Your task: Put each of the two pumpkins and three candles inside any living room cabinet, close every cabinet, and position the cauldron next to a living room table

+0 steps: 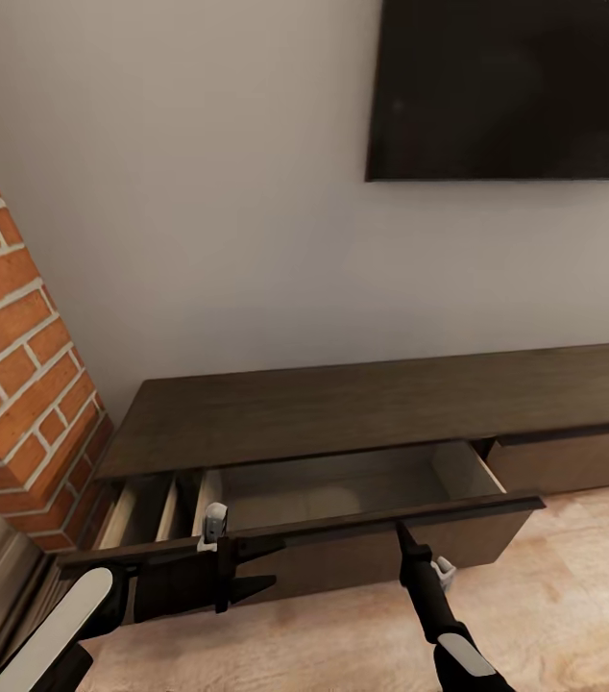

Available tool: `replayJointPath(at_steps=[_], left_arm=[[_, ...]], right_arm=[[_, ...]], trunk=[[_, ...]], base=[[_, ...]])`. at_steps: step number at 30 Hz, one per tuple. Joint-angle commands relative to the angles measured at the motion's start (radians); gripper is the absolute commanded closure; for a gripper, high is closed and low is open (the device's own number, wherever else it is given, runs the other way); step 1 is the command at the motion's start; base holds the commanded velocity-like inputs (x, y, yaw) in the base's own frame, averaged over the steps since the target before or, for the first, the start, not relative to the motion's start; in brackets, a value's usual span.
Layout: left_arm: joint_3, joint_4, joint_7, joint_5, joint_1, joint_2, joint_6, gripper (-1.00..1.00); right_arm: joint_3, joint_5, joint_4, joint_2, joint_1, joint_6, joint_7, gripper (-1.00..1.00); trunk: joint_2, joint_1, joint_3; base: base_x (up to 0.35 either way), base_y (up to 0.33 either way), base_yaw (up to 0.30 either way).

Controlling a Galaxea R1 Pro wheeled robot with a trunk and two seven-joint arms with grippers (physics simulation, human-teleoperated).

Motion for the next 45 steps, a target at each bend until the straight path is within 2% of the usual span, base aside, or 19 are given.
replayJointPath(at_steps=[1, 45], left_arm=[[-0.001, 0.000, 0.002, 0.003, -0.001, 0.001, 0.001, -1.00], [-0.001, 0.000, 0.002, 0.003, -0.001, 0.001, 0.001, -1.00]], right_arm=[[0.044, 0.004, 0.000, 0.006, 0.000, 0.007, 0.009, 1.00], [0.044, 0.004, -0.003, 0.004, 0.000, 0.010, 0.011, 1.00]], trunk=[[0.000, -0.001, -0.001], [0.000, -0.001, -0.001]], base=[[-0.125, 0.000, 0.000], [-0.066, 0.000, 0.000]])
